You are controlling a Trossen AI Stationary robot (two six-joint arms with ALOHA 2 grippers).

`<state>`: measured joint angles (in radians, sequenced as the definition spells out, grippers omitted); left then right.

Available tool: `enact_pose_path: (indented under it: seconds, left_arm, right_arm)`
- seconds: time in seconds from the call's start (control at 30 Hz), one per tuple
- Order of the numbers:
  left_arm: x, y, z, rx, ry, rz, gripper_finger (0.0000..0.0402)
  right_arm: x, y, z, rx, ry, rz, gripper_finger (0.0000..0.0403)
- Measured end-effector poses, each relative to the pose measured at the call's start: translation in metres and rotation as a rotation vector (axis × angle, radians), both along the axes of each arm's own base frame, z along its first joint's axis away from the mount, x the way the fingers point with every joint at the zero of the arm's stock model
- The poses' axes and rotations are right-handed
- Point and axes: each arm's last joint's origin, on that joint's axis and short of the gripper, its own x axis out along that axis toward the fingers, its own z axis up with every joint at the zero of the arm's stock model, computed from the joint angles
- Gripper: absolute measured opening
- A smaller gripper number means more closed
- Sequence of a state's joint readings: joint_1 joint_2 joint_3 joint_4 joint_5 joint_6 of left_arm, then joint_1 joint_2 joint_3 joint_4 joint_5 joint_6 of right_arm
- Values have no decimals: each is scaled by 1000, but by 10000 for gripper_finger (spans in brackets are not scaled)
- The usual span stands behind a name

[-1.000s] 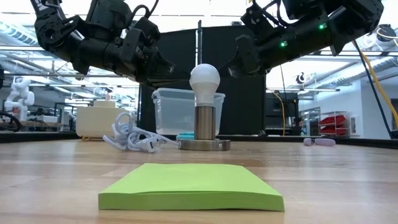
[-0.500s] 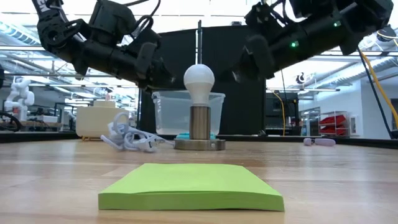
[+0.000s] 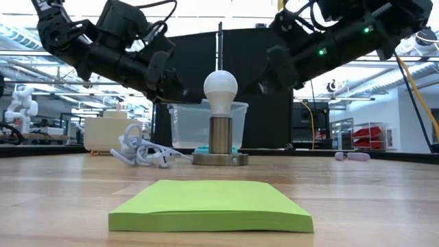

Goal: Screw lightbulb
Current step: Insert the lightbulb into the lamp

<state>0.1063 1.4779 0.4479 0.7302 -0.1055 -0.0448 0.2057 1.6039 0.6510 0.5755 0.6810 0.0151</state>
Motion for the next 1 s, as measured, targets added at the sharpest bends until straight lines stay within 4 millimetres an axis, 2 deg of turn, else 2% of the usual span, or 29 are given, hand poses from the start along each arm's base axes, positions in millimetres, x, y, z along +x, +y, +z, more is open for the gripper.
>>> enact_pose_path:
  seconds: [0.17, 0.3, 0.53, 0.87, 1.0]
  left_arm:
    - [-10, -7, 12, -7, -54, -127, 0]
    - [-9, -14, 12, -31, -74, -266, 0]
    - [1, -16, -5, -25, -70, -280, 0]
    - [3, -15, -6, -20, -109, -280, 0]
    - [3, -15, -6, -19, -109, -278, 0]
  right_arm:
    - [2, -8, 3, -3, -31, -49, 0]
    - [2, -13, 3, -5, -36, -63, 0]
    - [4, -15, 7, -31, -54, -57, 0]
    - [8, -19, 12, -24, -76, 5, 0]
    - [11, -20, 16, -44, -76, -26, 0]
